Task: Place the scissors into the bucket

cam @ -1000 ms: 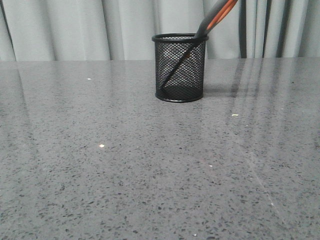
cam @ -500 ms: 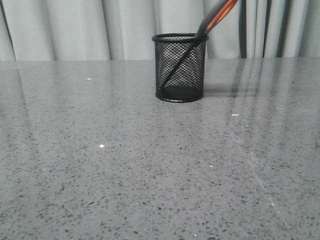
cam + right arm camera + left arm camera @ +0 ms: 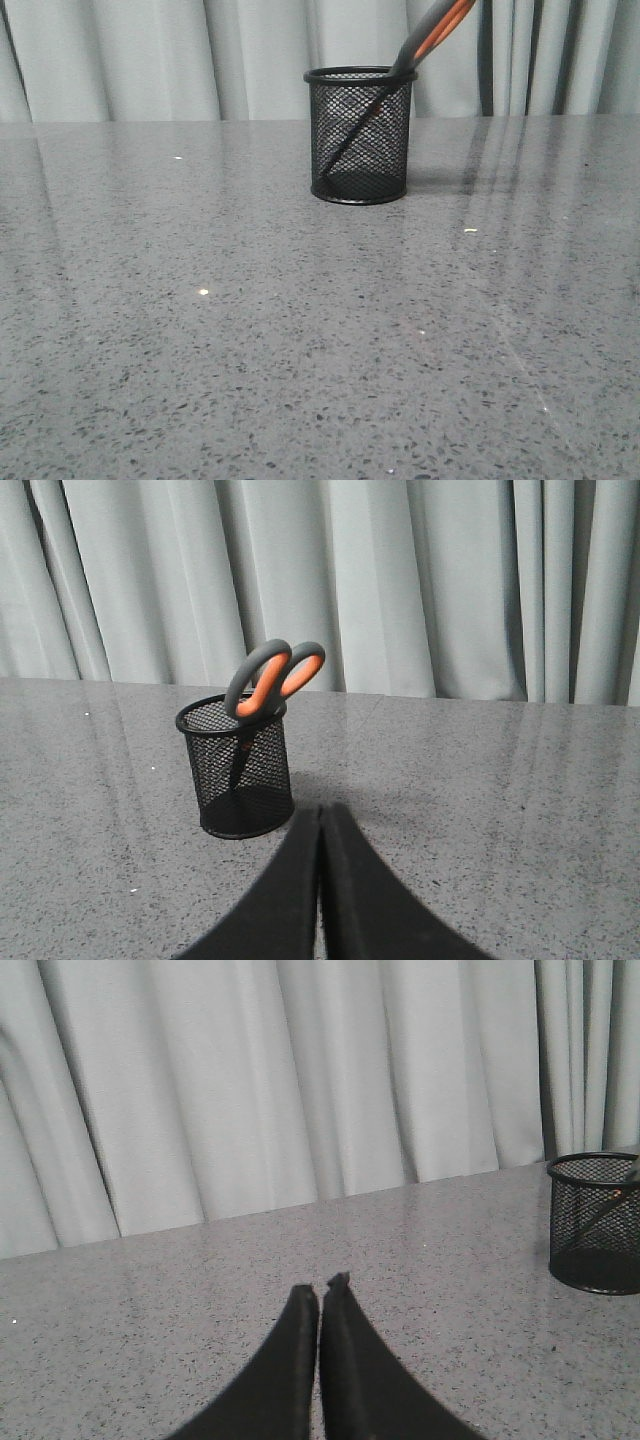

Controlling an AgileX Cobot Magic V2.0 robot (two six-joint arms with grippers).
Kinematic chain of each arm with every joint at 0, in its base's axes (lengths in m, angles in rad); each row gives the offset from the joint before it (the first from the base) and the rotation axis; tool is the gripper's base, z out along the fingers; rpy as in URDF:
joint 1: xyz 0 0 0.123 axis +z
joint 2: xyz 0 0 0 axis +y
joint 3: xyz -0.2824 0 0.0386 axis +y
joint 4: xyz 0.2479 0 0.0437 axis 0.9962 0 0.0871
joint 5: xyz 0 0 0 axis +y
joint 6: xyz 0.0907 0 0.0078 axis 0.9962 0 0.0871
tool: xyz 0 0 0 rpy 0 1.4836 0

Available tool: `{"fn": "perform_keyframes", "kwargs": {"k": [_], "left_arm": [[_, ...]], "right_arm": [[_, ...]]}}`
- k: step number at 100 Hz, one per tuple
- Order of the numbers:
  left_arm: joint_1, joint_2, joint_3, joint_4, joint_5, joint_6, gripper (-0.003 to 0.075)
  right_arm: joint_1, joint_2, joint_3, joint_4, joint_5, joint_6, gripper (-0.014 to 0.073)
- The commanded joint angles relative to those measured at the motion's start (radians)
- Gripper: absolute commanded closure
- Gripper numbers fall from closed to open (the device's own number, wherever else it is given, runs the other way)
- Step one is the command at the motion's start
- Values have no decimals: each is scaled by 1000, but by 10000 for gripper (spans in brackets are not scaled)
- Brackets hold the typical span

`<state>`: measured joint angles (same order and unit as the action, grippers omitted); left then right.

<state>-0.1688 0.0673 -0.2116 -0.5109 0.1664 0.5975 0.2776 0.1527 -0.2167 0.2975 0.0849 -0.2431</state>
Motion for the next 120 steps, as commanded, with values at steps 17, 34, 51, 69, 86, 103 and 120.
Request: {"fn": "perform_keyframes", "kwargs": {"k": [17,34,51,69,86,103,120], "left_arm": [[17,11,-16,319,-78,-357,740],[107,-21,92,452,-77,-560,740],[130,-95,208,446,-102,-564,740],[130,-97,255,444,-70,-608,740],[128,-97,252,434,-76,-608,740],[128,-97,252,434,-75,-608,740],[128,-97,252,434,-75,-608,740]], "right_arm": [[4,6,-28,3,-85,-10,638],[4,6,-28,3,-85,-10,638],[4,9,-28,3,-85,-10,638],[4,10,-28,3,-85,-10,638],[4,10,-28,3,-85,-10,638],[4,10,-28,3,-85,-10,638],[4,10,-28,3,-85,-10,638]]}}
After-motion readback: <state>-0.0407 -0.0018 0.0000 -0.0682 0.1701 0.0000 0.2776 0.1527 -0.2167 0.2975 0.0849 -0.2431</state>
